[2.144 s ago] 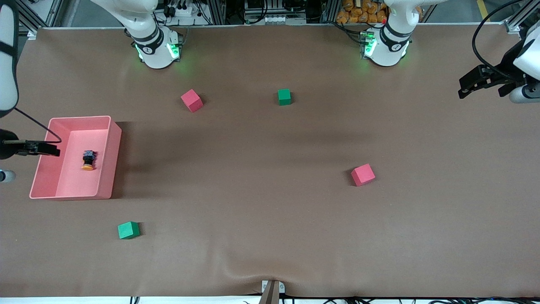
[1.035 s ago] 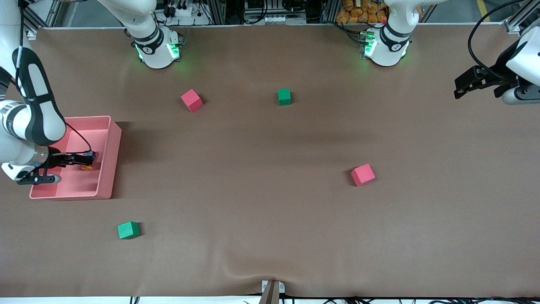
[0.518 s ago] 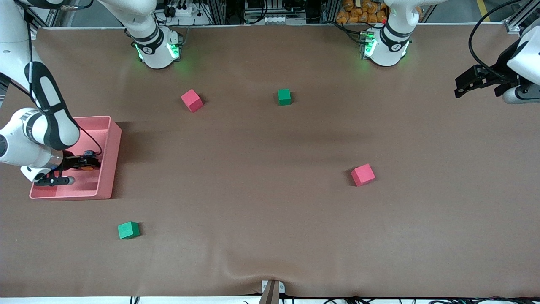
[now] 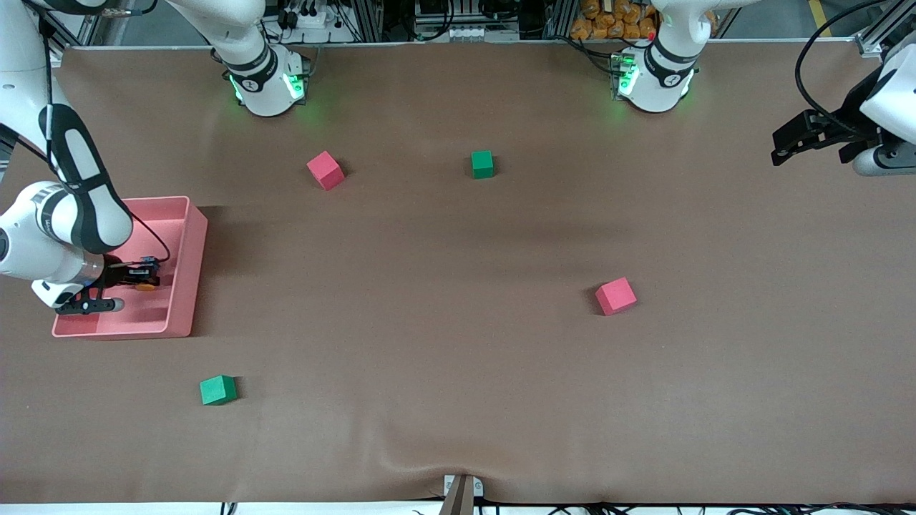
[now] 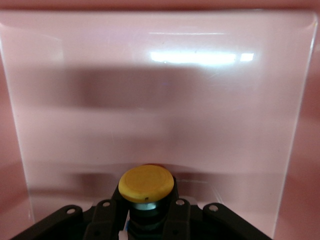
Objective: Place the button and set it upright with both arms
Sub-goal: 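Close the right gripper on the yellow-capped button and lift it, then carry the button to mid-table and set it down with the right gripper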
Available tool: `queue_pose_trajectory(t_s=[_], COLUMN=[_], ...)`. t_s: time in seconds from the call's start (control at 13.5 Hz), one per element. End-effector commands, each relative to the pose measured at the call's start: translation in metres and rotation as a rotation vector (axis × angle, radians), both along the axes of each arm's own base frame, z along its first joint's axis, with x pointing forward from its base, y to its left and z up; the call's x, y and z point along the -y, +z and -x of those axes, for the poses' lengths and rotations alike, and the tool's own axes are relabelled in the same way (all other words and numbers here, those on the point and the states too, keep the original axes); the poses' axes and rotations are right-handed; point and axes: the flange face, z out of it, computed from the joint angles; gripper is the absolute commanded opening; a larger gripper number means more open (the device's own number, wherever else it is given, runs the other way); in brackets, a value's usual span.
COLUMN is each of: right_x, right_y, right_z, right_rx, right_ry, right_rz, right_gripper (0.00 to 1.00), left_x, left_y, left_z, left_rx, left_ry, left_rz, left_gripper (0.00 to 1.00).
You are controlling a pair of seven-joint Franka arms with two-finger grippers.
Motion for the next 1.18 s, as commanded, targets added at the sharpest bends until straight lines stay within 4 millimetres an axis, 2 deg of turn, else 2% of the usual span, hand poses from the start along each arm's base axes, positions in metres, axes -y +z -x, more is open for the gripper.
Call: queue_pose_trajectory(t_s=[0.0, 0.15, 0.37, 0.52, 0.59, 0.74, 0.89, 0.96, 1.11], right_x=[0.006, 0.010, 0.013, 0.000, -0.015, -0.067, -0.145, -0.189, -0.260], right_y=[0.012, 0.034, 0.085, 0.120, 0.138, 0.171, 0.201, 0.205, 0.204], right_z=[-0.006, -0.019, -0.044, -0.061, -0.069, -0.090, -0.109, -0.113, -0.116], right_rx=[0.019, -0.009, -0.051, -0.074, -0.095, -0.131, -0.141, -0.147, -0.154], right_ry=[0.018, 0.018, 0.021, 0.043, 0.043, 0.010, -0.024, -0.073, -0.149], right_rz=[-0.021, -0.030, -0.042, -0.049, -0.051, -0.037, -0.009, -0.014, -0.085], right_gripper=[0.00, 0.00, 0.00, 0.00, 0.00, 0.00, 0.00, 0.00, 0.00], left_x=[-0.002, -0.002, -0.004, -0.004, -0.004, -0.005, -0.004, -0.004, -0.004], left_y=[0.004, 0.003, 0.004, 0.005, 0.005, 0.004, 0.003, 0.003, -0.002], left_z=[0.003, 0.002, 0.002, 0.003, 0.003, 0.002, 0.002, 0.001, -0.002], left_rx=[-0.005, -0.007, -0.005, -0.004, -0.004, -0.005, -0.004, -0.004, -0.011], left_ry=[-0.015, -0.015, -0.012, -0.011, -0.011, -0.011, -0.012, -0.012, -0.012], left_rz=[-0.006, -0.005, -0.006, -0.006, -0.006, -0.005, -0.005, -0.005, -0.004], left_gripper=[1.00, 1.00, 1.00, 1.00, 1.00, 1.00, 1.00, 1.00, 1.00])
